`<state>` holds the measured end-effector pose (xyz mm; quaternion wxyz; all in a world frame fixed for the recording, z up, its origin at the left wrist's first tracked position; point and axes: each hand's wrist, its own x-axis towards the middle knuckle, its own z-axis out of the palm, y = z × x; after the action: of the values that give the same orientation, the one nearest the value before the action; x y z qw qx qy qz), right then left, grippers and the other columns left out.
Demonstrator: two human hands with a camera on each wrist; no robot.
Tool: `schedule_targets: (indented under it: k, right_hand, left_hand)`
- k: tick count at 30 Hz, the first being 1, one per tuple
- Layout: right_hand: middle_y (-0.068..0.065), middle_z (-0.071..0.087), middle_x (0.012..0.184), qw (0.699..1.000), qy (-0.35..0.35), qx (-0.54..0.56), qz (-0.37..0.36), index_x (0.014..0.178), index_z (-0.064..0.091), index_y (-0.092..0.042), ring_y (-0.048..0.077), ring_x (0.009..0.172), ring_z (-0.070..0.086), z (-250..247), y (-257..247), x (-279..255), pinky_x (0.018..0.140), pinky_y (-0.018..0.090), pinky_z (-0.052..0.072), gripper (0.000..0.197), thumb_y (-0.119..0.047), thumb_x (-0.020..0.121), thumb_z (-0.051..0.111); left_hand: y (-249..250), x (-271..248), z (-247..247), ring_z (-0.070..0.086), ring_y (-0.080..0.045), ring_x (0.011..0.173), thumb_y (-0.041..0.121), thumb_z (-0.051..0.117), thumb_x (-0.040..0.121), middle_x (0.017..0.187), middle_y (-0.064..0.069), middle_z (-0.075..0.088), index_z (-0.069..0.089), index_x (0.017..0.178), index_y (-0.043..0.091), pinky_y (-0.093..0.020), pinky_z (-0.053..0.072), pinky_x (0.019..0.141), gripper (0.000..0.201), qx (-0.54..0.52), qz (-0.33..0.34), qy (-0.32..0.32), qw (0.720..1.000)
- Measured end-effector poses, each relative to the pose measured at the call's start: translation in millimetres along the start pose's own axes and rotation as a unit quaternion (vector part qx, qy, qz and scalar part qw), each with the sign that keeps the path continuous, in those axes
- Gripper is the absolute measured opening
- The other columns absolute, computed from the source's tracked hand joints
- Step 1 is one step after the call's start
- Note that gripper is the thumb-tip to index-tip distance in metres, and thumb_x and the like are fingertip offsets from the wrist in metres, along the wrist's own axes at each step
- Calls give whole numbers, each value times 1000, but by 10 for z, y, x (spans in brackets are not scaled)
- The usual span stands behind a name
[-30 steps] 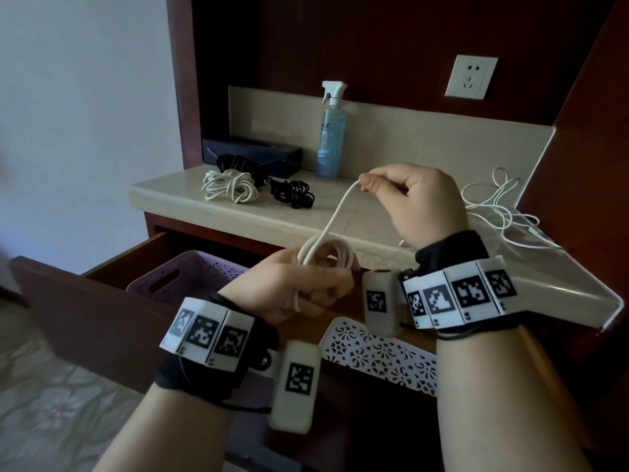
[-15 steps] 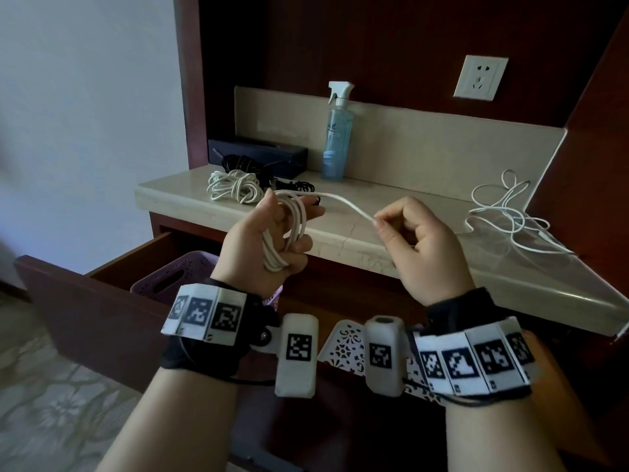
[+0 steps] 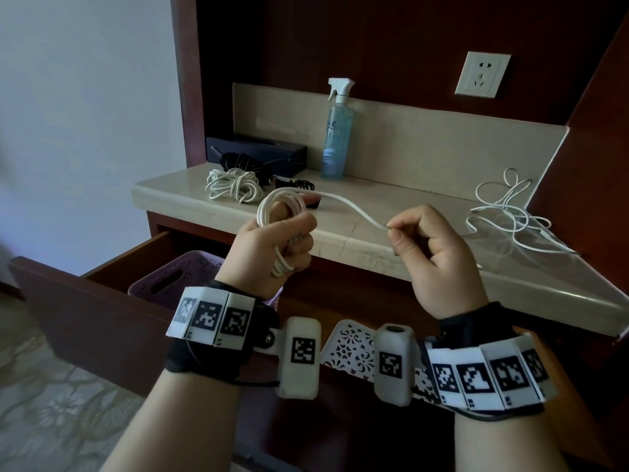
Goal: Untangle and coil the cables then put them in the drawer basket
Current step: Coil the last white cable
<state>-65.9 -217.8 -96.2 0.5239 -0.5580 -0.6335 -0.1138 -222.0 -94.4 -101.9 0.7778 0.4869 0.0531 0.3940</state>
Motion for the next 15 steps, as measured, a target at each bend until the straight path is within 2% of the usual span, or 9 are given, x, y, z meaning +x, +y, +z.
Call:
schedule_targets:
  k: [2, 4, 6, 11, 13, 15]
  right_hand:
    - [-12, 55, 72, 999, -33, 15, 11, 84, 54, -25, 4, 68, 52, 10, -19, 1, 65, 10, 41, 9, -17, 87, 51]
    - [-15, 57, 75, 997, -69, 23, 15, 81, 54, -27, 3, 68, 54, 12, -55, 0, 66, 9, 41, 11, -17, 86, 53]
    - [-18, 58, 73, 993, -115, 20, 19, 81, 57, -24, -1, 68, 54, 17, -90, 1, 66, 6, 39, 11, -15, 87, 58]
    - [-24, 58, 67, 980, -189, -16, 69, 76, 61, -26, -1, 67, 54, 80, -168, 15, 64, 9, 39, 14, -16, 86, 63]
    - [-20, 60, 65, 974, -209, -23, 81, 74, 60, -32, -1, 67, 56, 97, -202, 28, 66, 12, 42, 19, -17, 85, 64]
    - [-12, 63, 68, 967, -236, -38, 89, 77, 61, -35, 2, 70, 58, 119, -239, 39, 71, 18, 45, 20, -18, 86, 63]
  left_hand:
    - [-2, -1, 17, 35, -5, 48, 14, 51, 79, 63, 2, 45, 61, 96, 12, -15, 23, 43, 19, -21, -6, 4, 1000]
    - [1, 2, 39, 35, -4, 49, 21, 47, 90, 65, 2, 48, 59, 97, 11, -14, 23, 45, 16, -51, -3, 9, 999]
    - [5, 13, 56, 36, -5, 51, 28, 33, 100, 70, 2, 51, 59, 98, 10, -15, 23, 47, 32, -61, 7, 26, 998]
    - [18, 33, 117, 36, -8, 52, 33, 24, 102, 80, -3, 63, 56, 90, 9, -15, 25, 45, 41, -69, 15, 38, 997]
    - [20, 36, 115, 38, -8, 54, 35, 23, 100, 73, -5, 60, 54, 88, 9, -15, 27, 46, 42, -86, 6, 24, 996]
    - [21, 44, 98, 40, -10, 57, 37, 30, 96, 67, -4, 53, 52, 85, 10, -19, 30, 54, 37, -97, 11, 24, 995]
